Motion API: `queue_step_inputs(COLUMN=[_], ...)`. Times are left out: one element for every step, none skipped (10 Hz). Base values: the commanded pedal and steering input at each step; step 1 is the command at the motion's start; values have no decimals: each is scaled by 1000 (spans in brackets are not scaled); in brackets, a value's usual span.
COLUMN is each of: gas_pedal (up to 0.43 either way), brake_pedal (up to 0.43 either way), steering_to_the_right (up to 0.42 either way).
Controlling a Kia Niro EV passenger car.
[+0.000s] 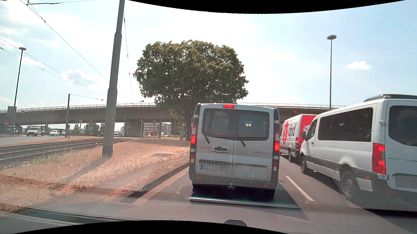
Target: Follow the waypoints while adhering to traffic rules and regulations
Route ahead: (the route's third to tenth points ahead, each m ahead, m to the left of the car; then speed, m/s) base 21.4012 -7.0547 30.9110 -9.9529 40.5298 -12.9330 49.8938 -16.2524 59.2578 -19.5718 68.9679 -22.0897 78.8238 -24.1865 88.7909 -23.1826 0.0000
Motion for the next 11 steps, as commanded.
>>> queue_step_inputs(gas_pedal=[0,0,0,0,0,0,0,0,0,0,0], brake_pedal=[299,299,299,299,299,299,299,299,299,299,299], steering_to_the_right=[14,14,14,14,14,14,14,14,14,14,14])
